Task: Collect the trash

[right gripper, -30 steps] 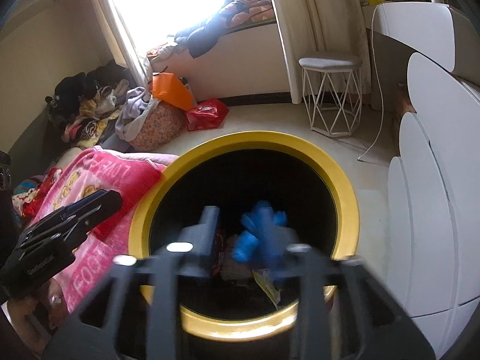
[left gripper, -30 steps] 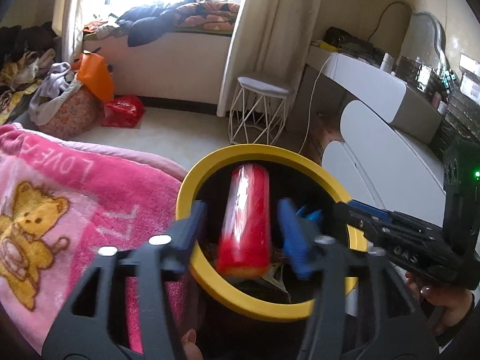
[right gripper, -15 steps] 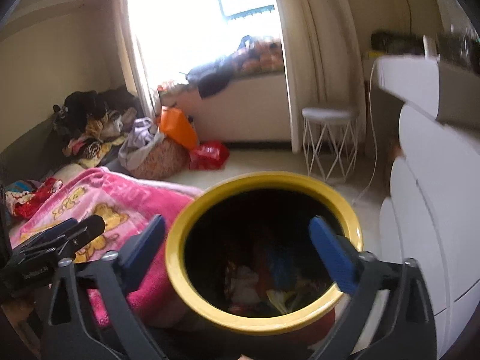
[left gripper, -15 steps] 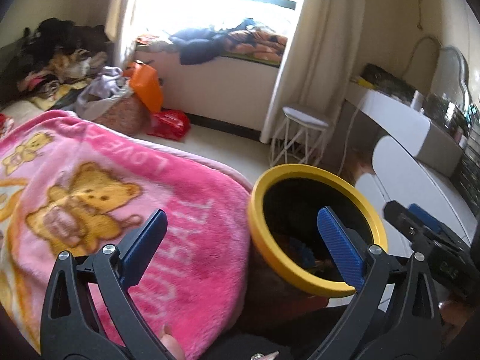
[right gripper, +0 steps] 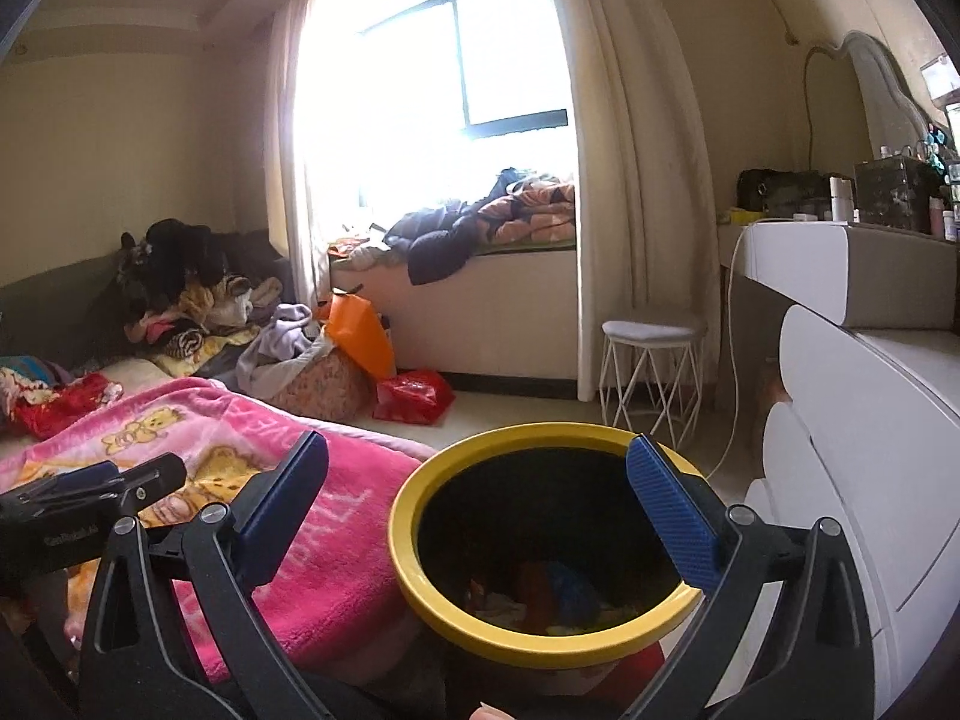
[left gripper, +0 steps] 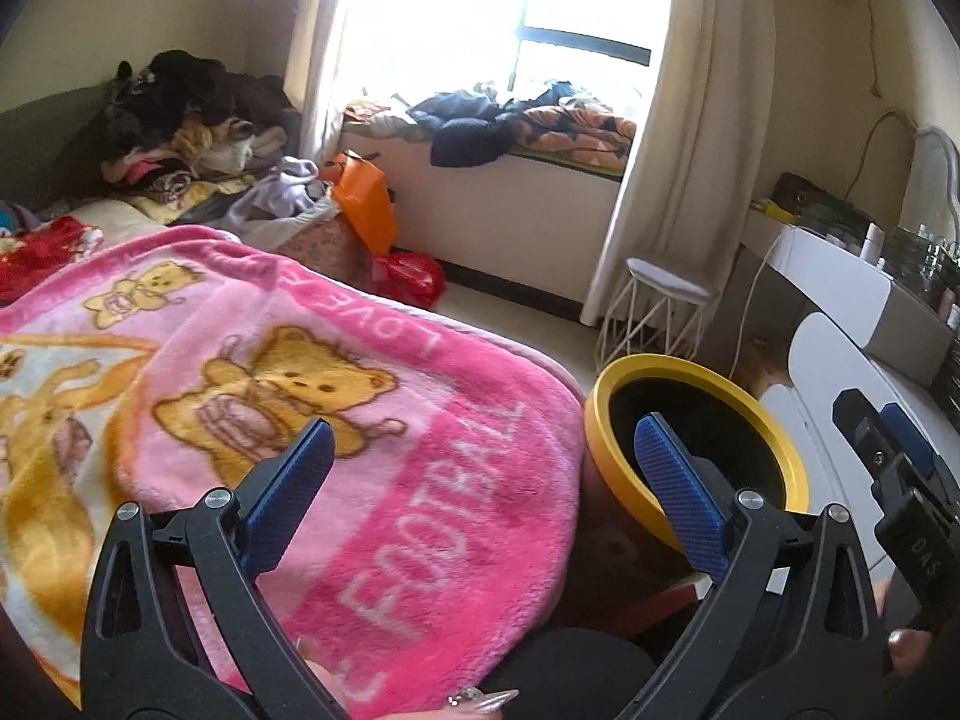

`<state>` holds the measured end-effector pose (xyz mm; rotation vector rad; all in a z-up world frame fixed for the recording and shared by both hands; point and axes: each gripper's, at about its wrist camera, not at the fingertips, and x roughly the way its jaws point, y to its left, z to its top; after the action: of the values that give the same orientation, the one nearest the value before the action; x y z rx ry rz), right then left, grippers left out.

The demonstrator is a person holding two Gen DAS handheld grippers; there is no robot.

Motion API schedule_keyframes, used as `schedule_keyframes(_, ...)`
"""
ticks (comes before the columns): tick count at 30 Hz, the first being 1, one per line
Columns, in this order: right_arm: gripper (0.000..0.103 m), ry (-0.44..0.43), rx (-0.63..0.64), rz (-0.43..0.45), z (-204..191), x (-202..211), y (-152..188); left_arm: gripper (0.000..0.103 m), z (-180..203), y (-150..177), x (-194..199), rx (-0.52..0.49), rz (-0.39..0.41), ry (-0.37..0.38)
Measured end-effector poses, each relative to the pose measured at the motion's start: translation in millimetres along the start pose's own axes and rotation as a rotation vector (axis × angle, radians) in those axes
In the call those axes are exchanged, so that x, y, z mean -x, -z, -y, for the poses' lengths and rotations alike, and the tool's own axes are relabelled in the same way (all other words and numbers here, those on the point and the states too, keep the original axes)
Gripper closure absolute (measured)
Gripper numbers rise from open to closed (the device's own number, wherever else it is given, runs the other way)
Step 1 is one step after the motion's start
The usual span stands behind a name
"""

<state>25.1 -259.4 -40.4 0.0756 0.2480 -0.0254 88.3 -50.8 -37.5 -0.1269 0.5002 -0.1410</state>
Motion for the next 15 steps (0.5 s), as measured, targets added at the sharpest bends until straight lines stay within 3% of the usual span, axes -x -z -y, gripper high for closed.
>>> schedule_keyframes(15,0.006,-0.01,0.023,-0.003,-8,3,3,0.011,2,1,13,-0.015,0.059,-0.016)
